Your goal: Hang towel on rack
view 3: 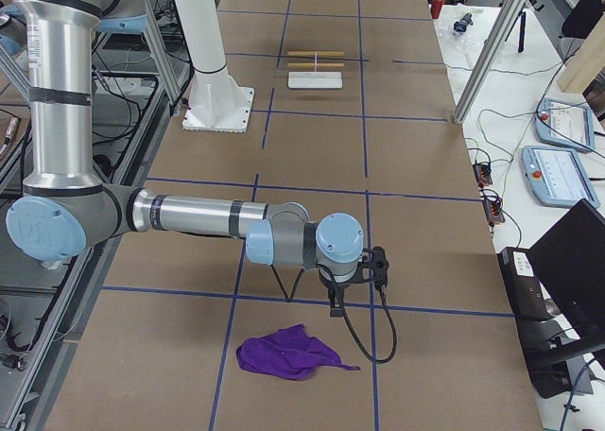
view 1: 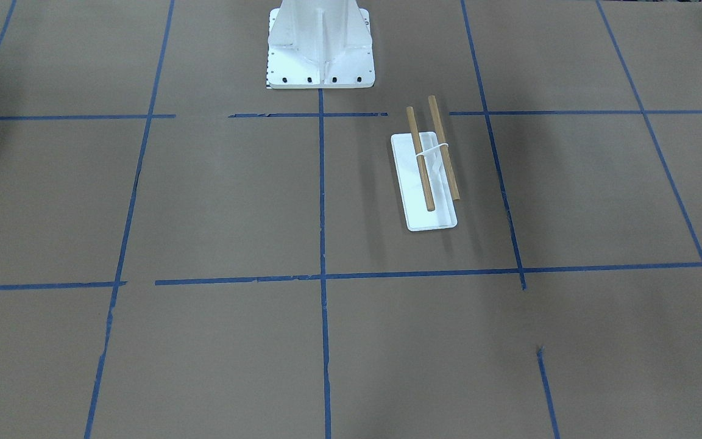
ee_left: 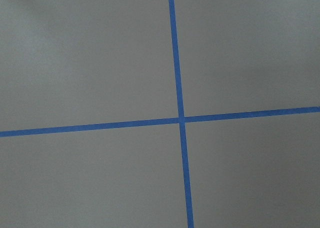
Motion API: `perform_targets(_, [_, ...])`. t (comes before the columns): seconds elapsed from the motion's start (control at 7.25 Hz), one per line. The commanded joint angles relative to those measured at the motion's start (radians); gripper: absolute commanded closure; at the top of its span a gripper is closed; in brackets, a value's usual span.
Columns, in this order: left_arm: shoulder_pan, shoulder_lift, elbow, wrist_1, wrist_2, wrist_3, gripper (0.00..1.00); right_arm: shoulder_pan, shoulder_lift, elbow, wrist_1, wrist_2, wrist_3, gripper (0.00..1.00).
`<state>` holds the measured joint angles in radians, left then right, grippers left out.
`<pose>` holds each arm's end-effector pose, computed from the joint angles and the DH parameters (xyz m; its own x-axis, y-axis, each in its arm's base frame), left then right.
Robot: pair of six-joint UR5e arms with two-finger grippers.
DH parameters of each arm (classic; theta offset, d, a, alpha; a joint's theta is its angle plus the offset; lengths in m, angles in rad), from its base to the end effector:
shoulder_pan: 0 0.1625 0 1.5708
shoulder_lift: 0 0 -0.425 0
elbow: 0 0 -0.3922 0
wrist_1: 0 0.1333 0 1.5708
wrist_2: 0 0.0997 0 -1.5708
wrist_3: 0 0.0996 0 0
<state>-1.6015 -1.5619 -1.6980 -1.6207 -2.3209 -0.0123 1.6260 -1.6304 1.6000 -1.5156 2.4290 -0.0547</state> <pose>-0.0806 -0.4939 0.5963 0.7344 0.0795 -0.6741 0.0393 0.9865 0.1591 0.0837 -0.4641 0.6613 0.6559 -0.0373 0.7539 -0.0193 0.9976 0.0661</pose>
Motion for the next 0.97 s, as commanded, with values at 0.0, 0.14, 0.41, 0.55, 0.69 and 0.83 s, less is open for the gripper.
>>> perform_targets(0.0, [0.0,0.0,-0.003,0.001,0.0,0.0,0.0,0.0,0.001,0.001,0.002,-0.004,0.0,0.0])
perform_targets(0.14, [0.0,-0.001,-0.008,-0.001,0.0,0.0,0.0,0.0,0.015,0.008,0.002,-0.001,0.001,0.0])
perform_targets(0.41, [0.0,0.0,-0.029,0.001,0.002,-0.002,0.0,-0.015,0.018,-0.009,0.021,-0.007,0.012,0.0])
perform_targets(0.55, [0.0,0.0,-0.035,0.002,0.002,-0.002,0.0,-0.015,0.027,-0.017,0.023,-0.005,0.016,0.0])
perform_targets(0.69, [0.0,0.0,-0.045,0.002,0.002,-0.002,0.0,-0.015,0.014,-0.034,0.023,-0.004,0.013,0.0])
perform_targets(0.83, [-0.002,0.002,-0.054,0.002,0.003,-0.002,0.0,-0.015,0.014,-0.102,0.034,-0.001,0.003,0.0])
